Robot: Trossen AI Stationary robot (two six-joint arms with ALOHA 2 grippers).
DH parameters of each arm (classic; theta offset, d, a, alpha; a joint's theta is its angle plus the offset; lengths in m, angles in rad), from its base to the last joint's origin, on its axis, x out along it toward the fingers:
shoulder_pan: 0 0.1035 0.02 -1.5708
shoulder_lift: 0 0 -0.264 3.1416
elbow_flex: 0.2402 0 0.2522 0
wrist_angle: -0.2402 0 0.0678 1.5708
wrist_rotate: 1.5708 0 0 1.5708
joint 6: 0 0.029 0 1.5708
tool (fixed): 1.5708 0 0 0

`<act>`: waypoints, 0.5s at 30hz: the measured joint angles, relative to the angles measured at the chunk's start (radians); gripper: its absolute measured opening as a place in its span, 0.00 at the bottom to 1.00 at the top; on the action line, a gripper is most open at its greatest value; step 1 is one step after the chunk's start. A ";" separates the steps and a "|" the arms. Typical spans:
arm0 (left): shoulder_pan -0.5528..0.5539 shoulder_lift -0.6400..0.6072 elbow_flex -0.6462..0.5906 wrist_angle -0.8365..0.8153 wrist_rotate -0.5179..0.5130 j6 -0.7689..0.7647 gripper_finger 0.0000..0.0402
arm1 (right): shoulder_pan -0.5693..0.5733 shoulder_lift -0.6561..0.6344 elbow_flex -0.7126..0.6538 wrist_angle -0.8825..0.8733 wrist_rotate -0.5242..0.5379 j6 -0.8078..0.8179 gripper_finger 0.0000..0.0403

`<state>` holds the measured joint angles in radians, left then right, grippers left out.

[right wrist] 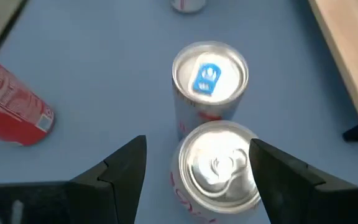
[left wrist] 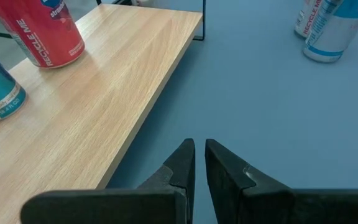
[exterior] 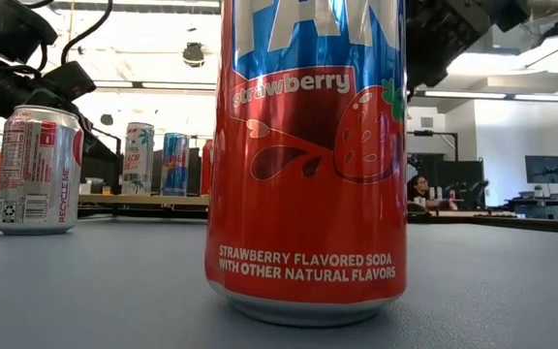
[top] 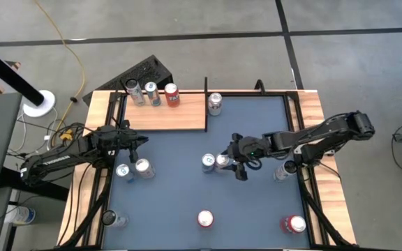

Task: Place canned beverage on shelf
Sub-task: Put the bottom right silver soda can on the shelf

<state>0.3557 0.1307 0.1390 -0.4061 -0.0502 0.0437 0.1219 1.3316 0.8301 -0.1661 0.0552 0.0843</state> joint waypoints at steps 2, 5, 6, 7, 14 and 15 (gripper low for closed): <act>0.000 0.000 0.000 0.000 0.000 0.000 0.07 | 0.000 -0.001 0.001 -0.001 0.001 -0.020 0.67; 0.000 0.000 0.000 0.000 0.000 0.000 0.07 | -0.001 0.000 0.001 -0.004 0.022 -0.042 0.67; 0.000 0.000 0.000 0.000 0.000 0.000 0.07 | -0.004 0.000 0.001 -0.004 0.024 -0.051 0.68; 0.000 0.000 0.000 0.000 0.000 0.000 0.07 | -0.008 0.000 0.001 -0.005 0.023 -0.058 0.68; 0.000 0.000 0.000 0.000 0.000 0.000 0.07 | -0.041 0.017 0.001 -0.024 0.023 -0.065 0.75; 0.000 0.000 0.000 0.000 0.000 0.000 0.07 | -0.042 0.025 0.001 -0.024 0.024 -0.065 0.77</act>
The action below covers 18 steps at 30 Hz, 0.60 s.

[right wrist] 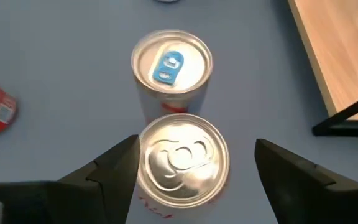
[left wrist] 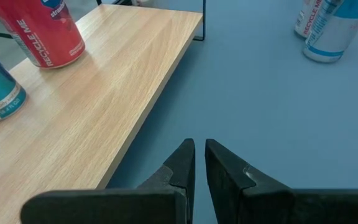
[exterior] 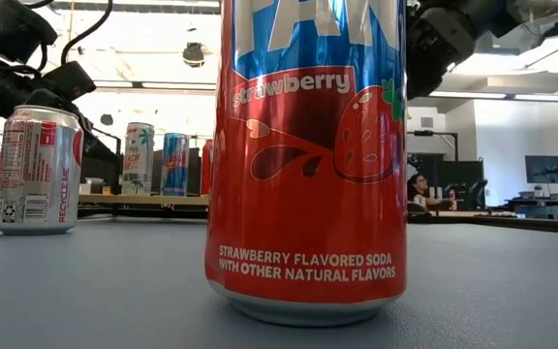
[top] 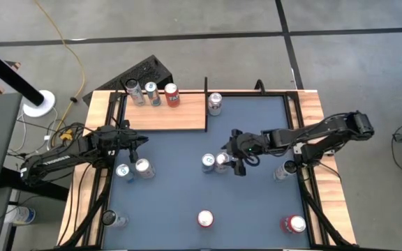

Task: Place canned beverage on shelf
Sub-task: Put the bottom right silver soda can on the shelf

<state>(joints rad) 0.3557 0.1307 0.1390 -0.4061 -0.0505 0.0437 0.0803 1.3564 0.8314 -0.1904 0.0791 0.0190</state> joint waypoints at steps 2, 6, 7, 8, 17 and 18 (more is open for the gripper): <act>0.000 0.000 0.000 0.000 0.000 0.000 0.07 | 0.001 0.008 0.000 -0.002 -0.002 0.001 0.79; 0.000 0.000 0.000 0.000 0.000 0.000 0.07 | 0.001 0.025 0.002 0.011 -0.003 0.002 0.83; 0.000 0.000 0.000 0.000 0.000 0.000 0.07 | 0.003 0.026 0.002 0.009 -0.006 0.002 0.83; 0.000 0.000 0.000 0.000 -0.001 0.000 0.07 | 0.005 0.033 0.002 0.012 -0.007 0.002 0.84; 0.000 0.000 0.000 0.000 -0.003 -0.002 0.07 | 0.003 0.057 0.025 0.015 -0.026 -0.007 0.84; 0.000 0.000 0.000 0.000 -0.003 -0.001 0.07 | 0.002 0.057 0.033 0.013 -0.020 -0.013 0.84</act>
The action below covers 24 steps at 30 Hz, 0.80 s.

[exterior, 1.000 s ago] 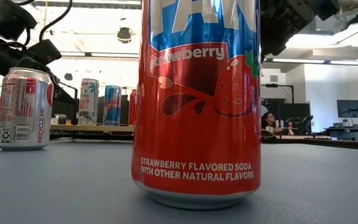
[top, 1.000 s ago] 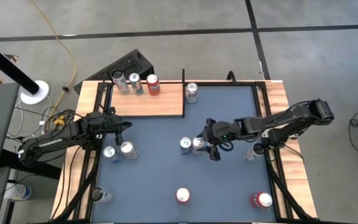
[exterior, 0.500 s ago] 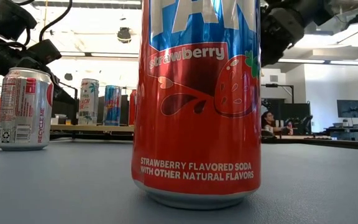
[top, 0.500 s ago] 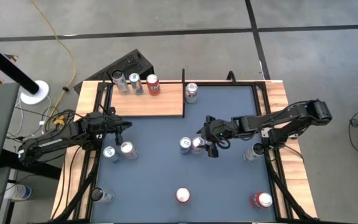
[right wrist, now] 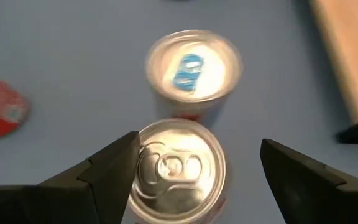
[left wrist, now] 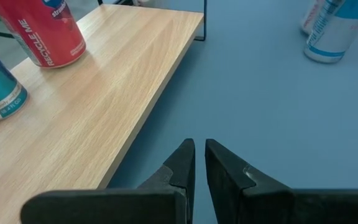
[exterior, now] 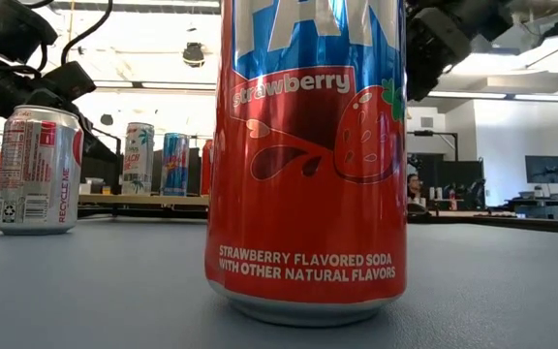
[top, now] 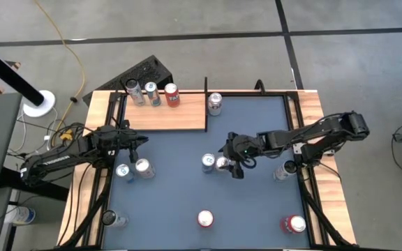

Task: Place canned beverage on shelf
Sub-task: Put the bottom right silver soda can on the shelf

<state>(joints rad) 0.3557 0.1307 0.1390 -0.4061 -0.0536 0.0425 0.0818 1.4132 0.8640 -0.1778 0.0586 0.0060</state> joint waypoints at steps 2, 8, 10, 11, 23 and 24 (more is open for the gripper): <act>0.000 0.000 0.000 0.000 0.000 0.000 0.07 | -0.001 -0.007 0.016 -0.024 0.012 -0.012 0.84; 0.000 0.000 0.000 0.000 0.000 -0.002 0.07 | 0.001 -0.014 0.094 -0.153 0.072 -0.033 0.84; 0.000 0.000 0.000 0.000 0.000 -0.001 0.07 | 0.007 -0.014 0.116 -0.159 0.074 -0.029 0.84; 0.000 0.000 0.000 0.000 0.000 -0.001 0.07 | 0.012 -0.015 0.124 -0.167 0.074 -0.020 0.84; 0.000 0.000 0.000 0.000 0.000 -0.001 0.07 | 0.079 0.002 0.140 -0.264 0.101 0.172 0.84; 0.000 0.000 0.000 0.000 0.000 -0.001 0.07 | 0.084 0.008 0.141 -0.258 0.124 0.177 0.84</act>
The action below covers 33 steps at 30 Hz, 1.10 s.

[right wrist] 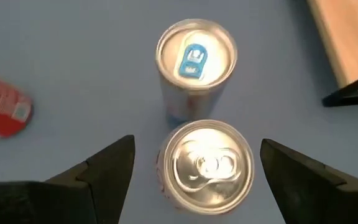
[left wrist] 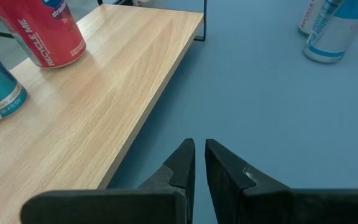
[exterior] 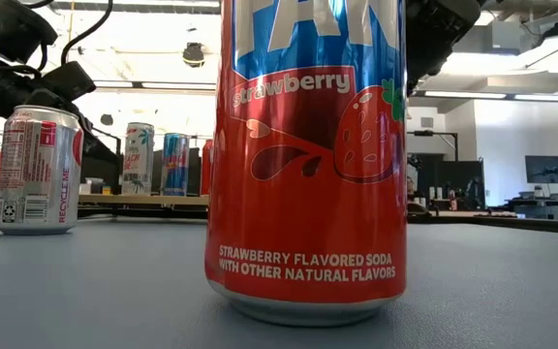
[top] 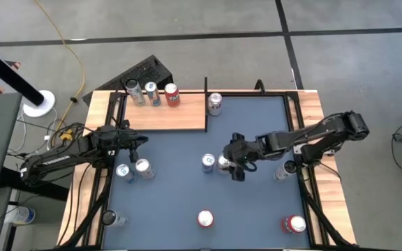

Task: Place canned beverage on shelf
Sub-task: Put the bottom right silver soda can on the shelf

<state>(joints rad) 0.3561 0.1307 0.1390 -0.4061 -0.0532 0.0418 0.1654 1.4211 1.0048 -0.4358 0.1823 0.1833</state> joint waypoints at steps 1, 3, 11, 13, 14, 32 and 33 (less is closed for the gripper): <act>0.000 0.000 0.000 0.000 0.000 0.000 0.07 | 0.002 0.005 0.001 0.000 0.022 0.001 0.84; 0.000 0.000 0.000 0.000 0.000 0.000 0.07 | 0.010 0.009 -0.001 -0.024 0.053 0.004 0.84; 0.000 0.000 0.000 0.000 0.001 0.000 0.07 | 0.011 0.068 -0.002 -0.022 0.055 0.054 0.84; 0.000 0.000 0.000 0.000 0.000 0.000 0.07 | 0.011 0.094 -0.009 -0.015 0.051 0.056 0.84; 0.000 0.000 0.000 0.000 0.001 0.000 0.07 | 0.011 0.107 -0.009 -0.006 0.052 0.056 0.84; 0.000 0.000 0.000 0.000 0.001 0.000 0.07 | -0.012 0.099 -0.012 -0.021 0.018 0.062 0.71; 0.000 0.000 0.000 0.000 0.001 0.000 0.07 | -0.015 0.088 -0.012 -0.030 0.017 0.055 0.70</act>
<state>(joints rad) 0.3561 0.1307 0.1390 -0.4061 -0.0526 0.0414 0.1502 1.5094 0.9928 -0.4659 0.1993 0.2381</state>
